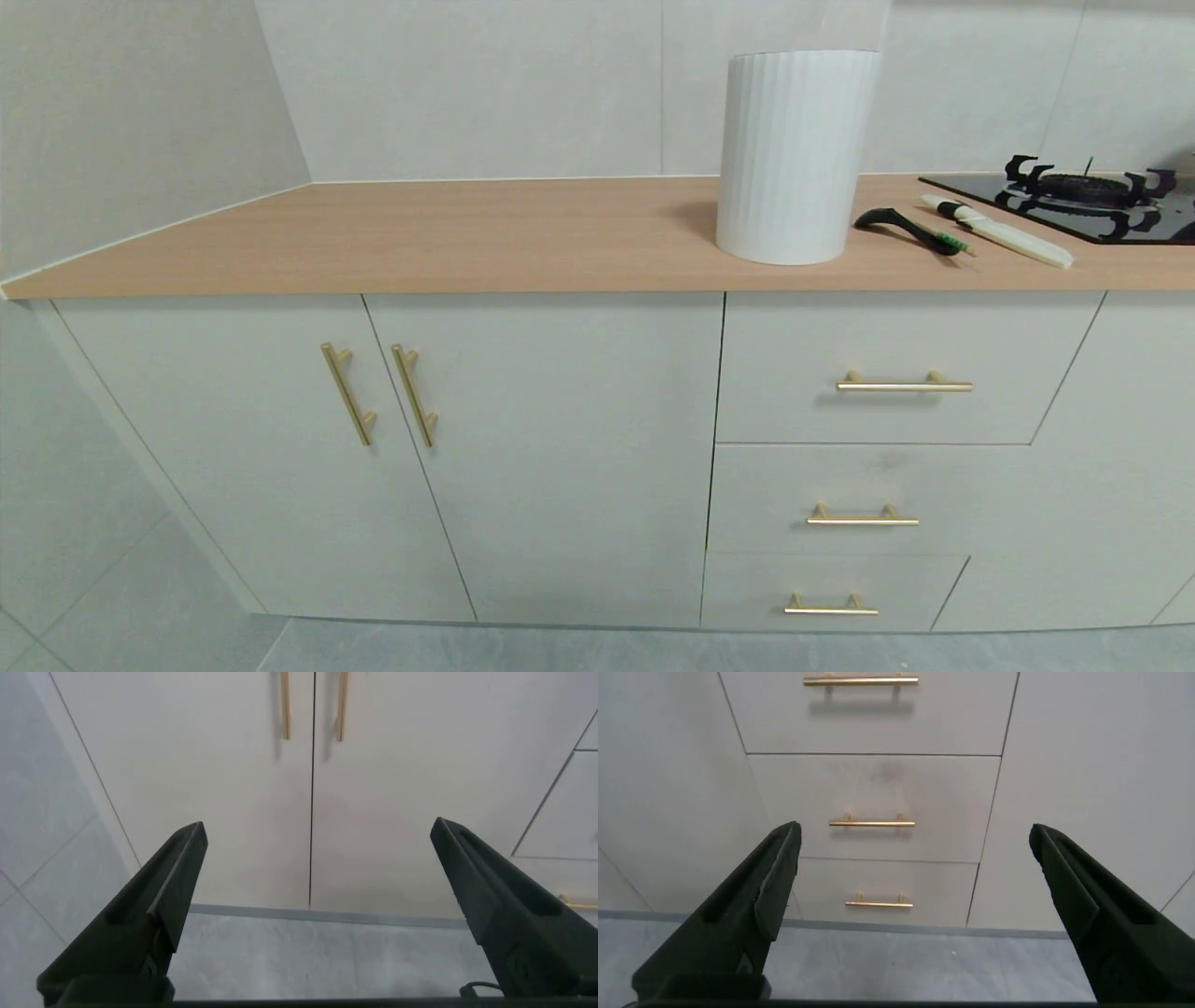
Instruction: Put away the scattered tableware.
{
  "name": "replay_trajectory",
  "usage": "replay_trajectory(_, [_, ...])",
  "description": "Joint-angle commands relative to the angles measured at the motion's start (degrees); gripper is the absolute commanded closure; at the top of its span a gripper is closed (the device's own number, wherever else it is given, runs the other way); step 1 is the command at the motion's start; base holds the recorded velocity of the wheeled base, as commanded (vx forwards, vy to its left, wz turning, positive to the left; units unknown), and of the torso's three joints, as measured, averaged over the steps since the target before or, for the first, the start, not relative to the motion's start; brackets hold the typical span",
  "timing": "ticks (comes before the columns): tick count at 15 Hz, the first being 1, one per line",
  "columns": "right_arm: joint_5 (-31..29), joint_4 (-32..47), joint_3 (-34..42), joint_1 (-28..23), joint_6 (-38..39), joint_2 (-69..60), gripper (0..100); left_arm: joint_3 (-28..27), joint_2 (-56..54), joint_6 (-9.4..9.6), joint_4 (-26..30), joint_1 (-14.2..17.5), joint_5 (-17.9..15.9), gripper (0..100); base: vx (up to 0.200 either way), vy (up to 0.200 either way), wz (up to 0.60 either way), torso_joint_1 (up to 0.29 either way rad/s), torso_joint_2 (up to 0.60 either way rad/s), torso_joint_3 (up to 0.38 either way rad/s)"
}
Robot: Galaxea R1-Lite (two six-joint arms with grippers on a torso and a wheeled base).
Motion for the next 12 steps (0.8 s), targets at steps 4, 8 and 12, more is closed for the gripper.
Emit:
replay_trajectory(4, [1.7,-3.0,-7.6,1.6,1.3,6.7,0,0.0,0.0,-0.02,0.0,0.0,0.0,0,0.000,0.000,0.00,0.000,0.00,0.000])
replay_trajectory(8, [7.5,-2.3,-14.8,5.7,0.4,46.3,0,0.0,0.0,-0.02,0.0,0.0,0.0,0,0.000,0.000,0.00,0.000,0.00,0.000])
replay_trajectory(12, [7.4,-8.9,-24.7,6.0,0.6,75.0,0,0.0,0.0,-0.02,0.0,0.0,0.0,0,0.000,0.000,0.00,0.000,0.00,0.000])
